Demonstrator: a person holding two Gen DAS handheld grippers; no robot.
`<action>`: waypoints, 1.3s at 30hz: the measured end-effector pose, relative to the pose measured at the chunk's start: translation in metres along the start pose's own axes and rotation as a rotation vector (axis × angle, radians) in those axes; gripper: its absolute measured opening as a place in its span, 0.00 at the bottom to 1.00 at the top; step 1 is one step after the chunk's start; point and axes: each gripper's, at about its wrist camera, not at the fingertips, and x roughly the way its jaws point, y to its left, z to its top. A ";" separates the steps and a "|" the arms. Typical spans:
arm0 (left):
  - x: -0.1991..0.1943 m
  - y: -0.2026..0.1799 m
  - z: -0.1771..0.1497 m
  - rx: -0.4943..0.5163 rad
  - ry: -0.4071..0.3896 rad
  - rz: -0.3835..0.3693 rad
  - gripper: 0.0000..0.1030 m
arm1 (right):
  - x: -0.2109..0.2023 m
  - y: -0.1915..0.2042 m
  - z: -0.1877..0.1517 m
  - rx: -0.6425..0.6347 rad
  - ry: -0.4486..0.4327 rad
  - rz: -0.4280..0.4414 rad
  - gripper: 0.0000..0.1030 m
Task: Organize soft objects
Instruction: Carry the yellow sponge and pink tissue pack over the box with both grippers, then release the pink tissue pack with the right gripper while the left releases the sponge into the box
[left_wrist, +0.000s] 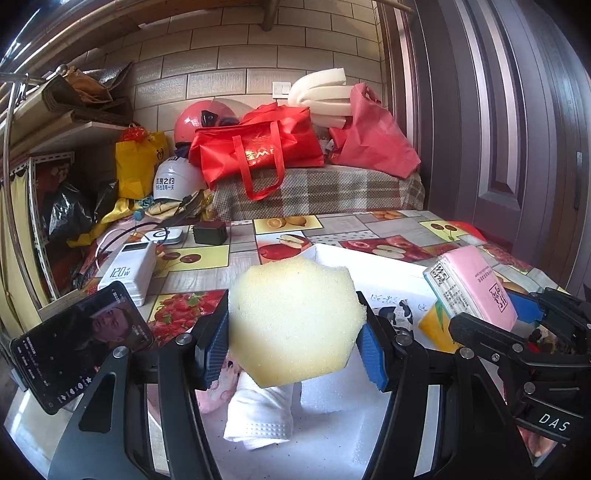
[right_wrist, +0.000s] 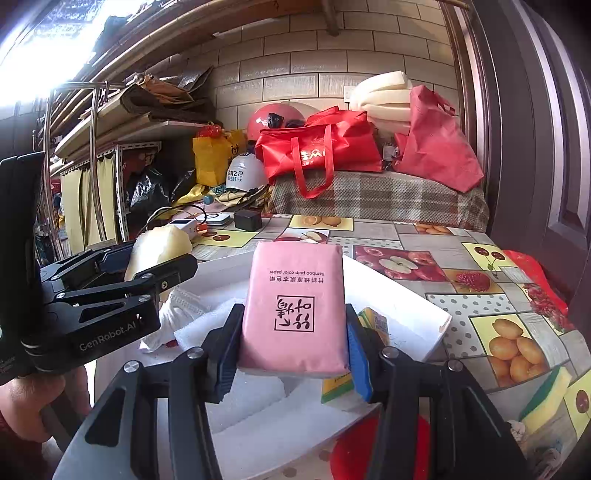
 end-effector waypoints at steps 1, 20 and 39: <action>0.003 0.001 0.001 -0.004 0.008 0.005 0.59 | 0.003 0.000 0.001 -0.003 0.000 -0.003 0.49; 0.012 -0.004 0.003 0.032 0.041 0.052 0.61 | 0.032 0.002 0.011 0.012 0.049 -0.032 0.50; 0.000 0.015 0.003 -0.081 -0.021 0.182 1.00 | 0.026 -0.007 0.013 0.065 0.011 -0.077 1.00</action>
